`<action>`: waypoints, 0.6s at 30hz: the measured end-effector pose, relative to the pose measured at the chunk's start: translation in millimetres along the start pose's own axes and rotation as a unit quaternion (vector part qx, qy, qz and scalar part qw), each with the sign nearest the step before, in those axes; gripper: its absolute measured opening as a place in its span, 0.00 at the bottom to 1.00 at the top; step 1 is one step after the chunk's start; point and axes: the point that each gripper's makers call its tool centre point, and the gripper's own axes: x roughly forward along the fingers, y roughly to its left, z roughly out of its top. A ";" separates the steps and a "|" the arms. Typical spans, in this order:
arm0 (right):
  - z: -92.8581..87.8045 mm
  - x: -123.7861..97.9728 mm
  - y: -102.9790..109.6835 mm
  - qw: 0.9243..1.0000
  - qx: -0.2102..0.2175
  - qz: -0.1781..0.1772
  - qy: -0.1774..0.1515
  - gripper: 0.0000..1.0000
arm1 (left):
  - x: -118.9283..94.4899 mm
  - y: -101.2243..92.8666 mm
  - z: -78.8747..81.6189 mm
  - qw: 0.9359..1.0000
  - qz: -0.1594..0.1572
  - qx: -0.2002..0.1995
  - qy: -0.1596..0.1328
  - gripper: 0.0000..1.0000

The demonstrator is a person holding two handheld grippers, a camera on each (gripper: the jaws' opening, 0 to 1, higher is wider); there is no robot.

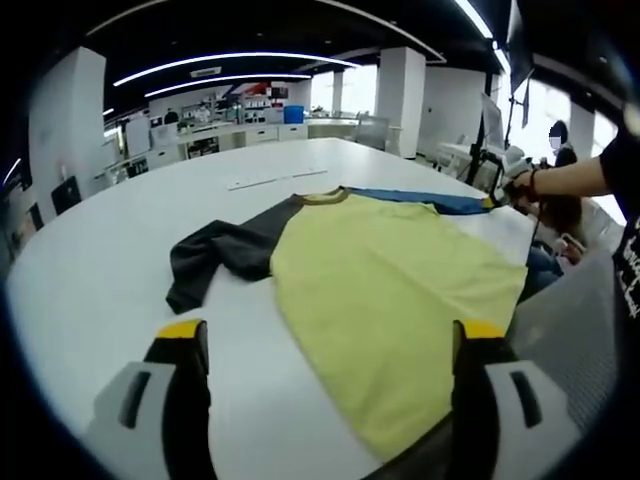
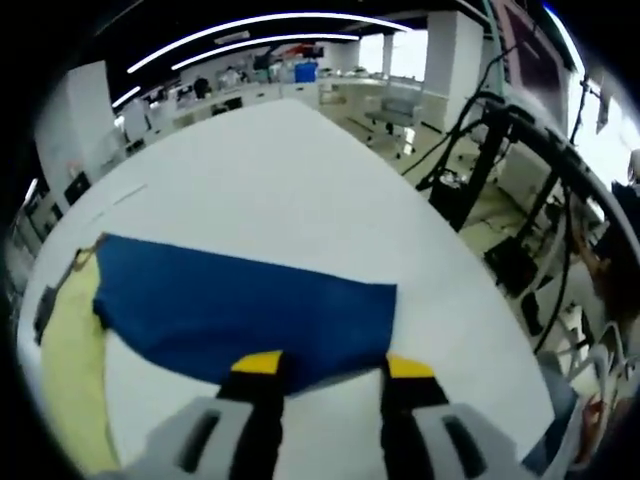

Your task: Fold the garment on the visible template until the final outline fits inside the template.

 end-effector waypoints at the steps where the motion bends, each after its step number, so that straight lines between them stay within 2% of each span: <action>1: 0.8 0.8 -0.7 1.000 -0.001 0.000 0.000 0.34 | 0.4 0.4 -0.7 1.000 0.000 0.003 0.002 0.99; 5: 0.7 0.3 -2.0 1.000 0.007 -0.008 -0.004 0.26 | 1.0 -6.6 4.7 1.000 -0.002 0.008 0.005 0.99; 7: 1.6 0.9 -1.8 1.000 -0.001 -0.007 -0.006 0.16 | 1.2 1.6 -0.9 1.000 -0.002 0.009 0.005 0.99; 11: 2.2 1.7 8.2 1.000 -0.004 0.012 -0.012 0.01 | -0.2 -6.3 6.5 1.000 0.000 0.012 0.005 0.99; 15: 6.6 -0.7 13.7 0.999 -0.024 0.012 -0.020 0.00 | -1.5 -5.0 7.4 1.000 0.001 0.015 0.004 0.99; 18: 11.9 -3.8 18.4 0.999 -0.020 0.021 -0.027 0.00 | -1.9 1.8 2.9 1.000 0.003 0.013 0.005 0.99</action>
